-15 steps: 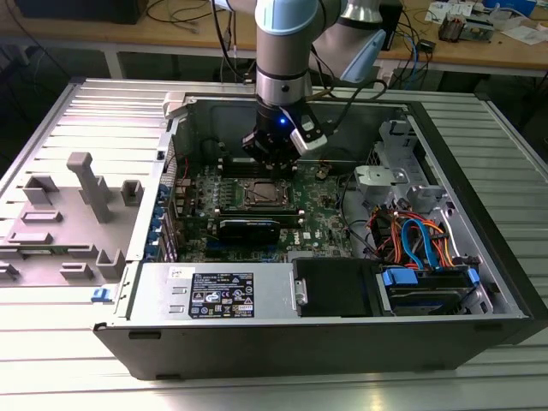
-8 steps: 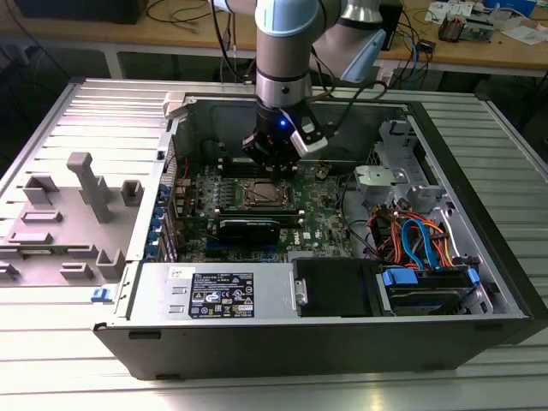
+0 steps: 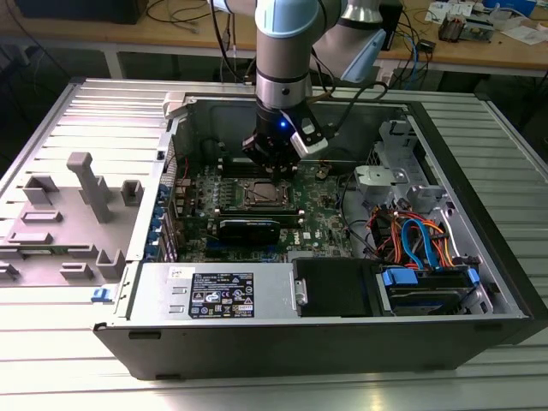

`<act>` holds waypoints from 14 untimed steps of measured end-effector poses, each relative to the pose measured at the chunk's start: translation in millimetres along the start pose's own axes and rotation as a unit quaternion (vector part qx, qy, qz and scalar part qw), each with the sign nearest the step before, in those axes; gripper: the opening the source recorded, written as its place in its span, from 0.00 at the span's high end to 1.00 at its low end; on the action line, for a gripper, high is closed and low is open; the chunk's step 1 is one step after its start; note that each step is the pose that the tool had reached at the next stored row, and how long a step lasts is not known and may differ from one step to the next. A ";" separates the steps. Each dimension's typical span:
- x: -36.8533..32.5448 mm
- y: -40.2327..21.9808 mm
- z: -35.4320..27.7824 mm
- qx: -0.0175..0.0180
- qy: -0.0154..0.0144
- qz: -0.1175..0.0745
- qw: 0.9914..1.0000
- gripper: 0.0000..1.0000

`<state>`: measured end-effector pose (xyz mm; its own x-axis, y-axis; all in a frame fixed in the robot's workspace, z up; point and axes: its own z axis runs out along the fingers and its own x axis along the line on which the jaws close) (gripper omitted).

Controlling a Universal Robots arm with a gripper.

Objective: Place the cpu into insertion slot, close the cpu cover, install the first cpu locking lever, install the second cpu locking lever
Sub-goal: 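Install the second cpu locking lever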

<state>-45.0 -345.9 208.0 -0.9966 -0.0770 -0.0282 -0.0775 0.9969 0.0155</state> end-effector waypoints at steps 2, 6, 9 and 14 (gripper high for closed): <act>0.0 -0.6 0.0 0.000 0.000 0.000 1.000 0.89; 0.4 -5.7 -0.1 0.000 0.000 0.000 1.000 0.89; 0.6 -8.0 -0.1 0.000 0.000 0.000 1.000 0.89; 0.7 -9.0 -1.6 0.001 0.000 0.000 1.000 0.89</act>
<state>-45.0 -354.9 209.4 -0.9966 -0.0771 -0.0280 -0.0775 0.9969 0.0143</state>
